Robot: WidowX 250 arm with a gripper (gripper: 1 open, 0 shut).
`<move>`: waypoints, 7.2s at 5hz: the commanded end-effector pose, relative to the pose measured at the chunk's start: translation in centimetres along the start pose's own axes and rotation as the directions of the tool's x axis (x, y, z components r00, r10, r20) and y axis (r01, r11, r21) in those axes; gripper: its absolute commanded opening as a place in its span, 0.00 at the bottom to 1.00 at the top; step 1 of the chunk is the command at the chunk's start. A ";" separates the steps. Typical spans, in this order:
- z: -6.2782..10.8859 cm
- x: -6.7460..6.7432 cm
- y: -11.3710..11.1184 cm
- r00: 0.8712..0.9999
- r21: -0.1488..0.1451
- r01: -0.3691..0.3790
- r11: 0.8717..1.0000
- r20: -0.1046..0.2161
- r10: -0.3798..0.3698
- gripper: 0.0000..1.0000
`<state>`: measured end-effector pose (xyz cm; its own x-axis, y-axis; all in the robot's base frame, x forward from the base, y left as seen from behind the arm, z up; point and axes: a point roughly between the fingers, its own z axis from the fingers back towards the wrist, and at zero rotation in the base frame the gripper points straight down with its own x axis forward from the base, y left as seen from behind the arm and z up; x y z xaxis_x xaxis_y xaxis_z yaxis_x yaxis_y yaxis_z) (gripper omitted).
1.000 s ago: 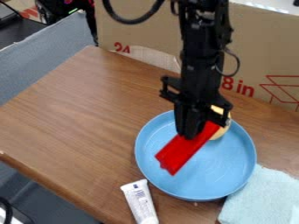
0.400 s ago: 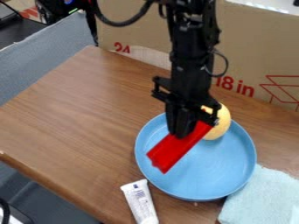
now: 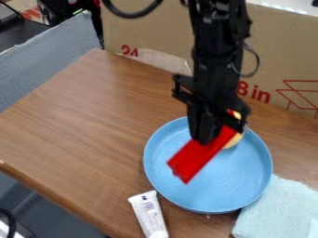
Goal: Put the red object on the blue plate
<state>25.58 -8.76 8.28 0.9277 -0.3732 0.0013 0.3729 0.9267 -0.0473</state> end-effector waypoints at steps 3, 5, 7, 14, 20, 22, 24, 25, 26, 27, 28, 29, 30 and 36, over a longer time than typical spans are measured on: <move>0.9 0.6 -1.3 0.997 -0.028 -0.017 0.999 0.079 0.019 0.00; 3.9 3.3 -0.2 0.992 0.008 -0.022 1.000 0.122 0.021 0.00; 0.9 3.0 0.6 0.996 0.004 -0.034 0.999 0.084 0.034 0.00; -0.5 1.3 0.0 0.987 0.044 -0.010 0.999 0.161 0.003 0.00; -0.4 1.8 2.0 0.988 0.055 0.004 0.999 0.152 -0.012 0.00; -2.7 3.4 2.5 0.993 0.057 0.004 0.998 0.118 -0.010 1.00; -1.0 1.8 2.8 0.993 0.089 0.004 0.996 0.121 -0.015 1.00; -0.4 1.8 2.5 0.992 0.081 0.015 0.997 0.122 -0.025 1.00; -0.3 3.0 2.0 0.992 0.071 0.023 0.997 0.125 -0.032 1.00; -0.5 2.1 1.0 0.990 0.080 0.041 0.996 0.130 -0.051 1.00; -1.2 1.0 0.0 0.988 0.079 0.078 0.994 0.129 -0.088 1.00; 0.6 0.4 0.3 0.981 0.099 0.112 0.989 0.145 -0.125 1.00; 1.4 -0.6 0.8 0.978 0.109 0.130 0.986 0.148 -0.145 1.00; 0.7 1.4 -1.1 0.963 0.050 0.219 0.974 0.153 -0.224 1.00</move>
<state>26.18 -10.40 7.74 0.8169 -0.5643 0.1193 0.5691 0.8222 -0.0078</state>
